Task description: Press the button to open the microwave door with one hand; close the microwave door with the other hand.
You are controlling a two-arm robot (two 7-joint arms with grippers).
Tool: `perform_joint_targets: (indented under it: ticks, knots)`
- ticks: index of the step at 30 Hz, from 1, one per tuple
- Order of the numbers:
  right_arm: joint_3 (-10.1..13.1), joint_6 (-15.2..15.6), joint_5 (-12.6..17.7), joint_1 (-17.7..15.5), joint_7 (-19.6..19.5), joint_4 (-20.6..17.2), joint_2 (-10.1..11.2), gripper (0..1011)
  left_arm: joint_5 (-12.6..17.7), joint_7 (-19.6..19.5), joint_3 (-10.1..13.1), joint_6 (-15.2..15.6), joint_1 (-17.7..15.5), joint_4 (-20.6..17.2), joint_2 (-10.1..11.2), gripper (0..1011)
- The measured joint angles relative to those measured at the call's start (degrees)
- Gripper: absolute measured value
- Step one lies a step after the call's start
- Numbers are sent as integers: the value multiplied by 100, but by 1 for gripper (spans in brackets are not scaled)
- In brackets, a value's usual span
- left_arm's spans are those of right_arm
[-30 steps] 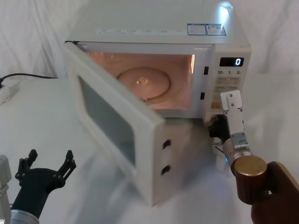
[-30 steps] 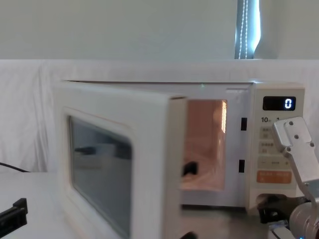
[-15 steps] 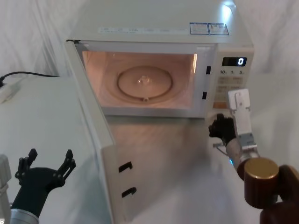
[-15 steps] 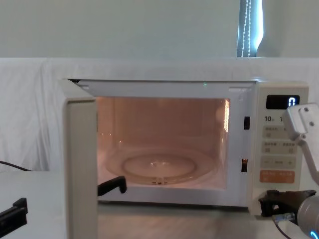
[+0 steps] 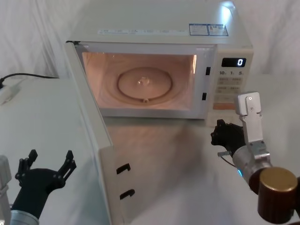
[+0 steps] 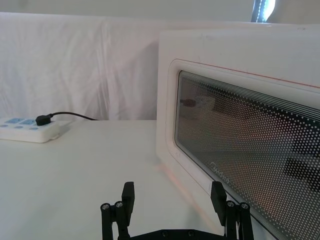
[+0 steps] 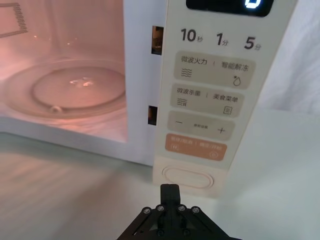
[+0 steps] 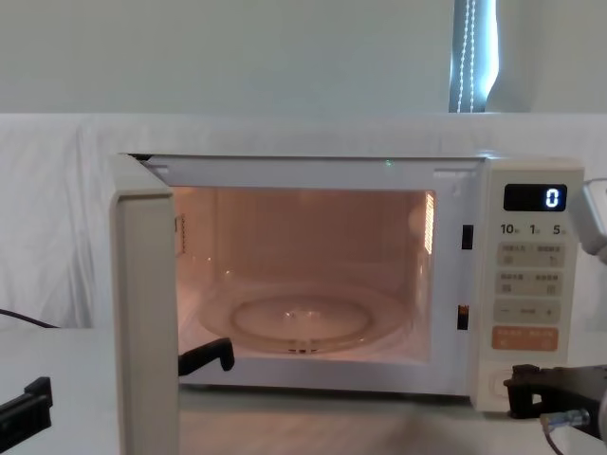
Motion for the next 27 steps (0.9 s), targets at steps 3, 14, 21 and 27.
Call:
perform_joint_targets:
  ticks: [3, 14, 21, 27]
  knots:
    - [-32, 71, 49, -199, 64, -297, 81, 0, 0, 0, 0, 0, 0, 0, 0, 1001]
    - [41, -358, 297, -765, 92, -971, 272, 4, 0, 0, 0, 0, 0, 0, 1, 1001]
    - [146, -649, 479, -984, 69, -1146, 370, 149, 0, 0, 0, 0, 0, 0, 0, 1001]
    - [213, -834, 632, -1125, 63, -1193, 454, 333, 0, 0, 1, 0, 0, 0, 0, 1001]
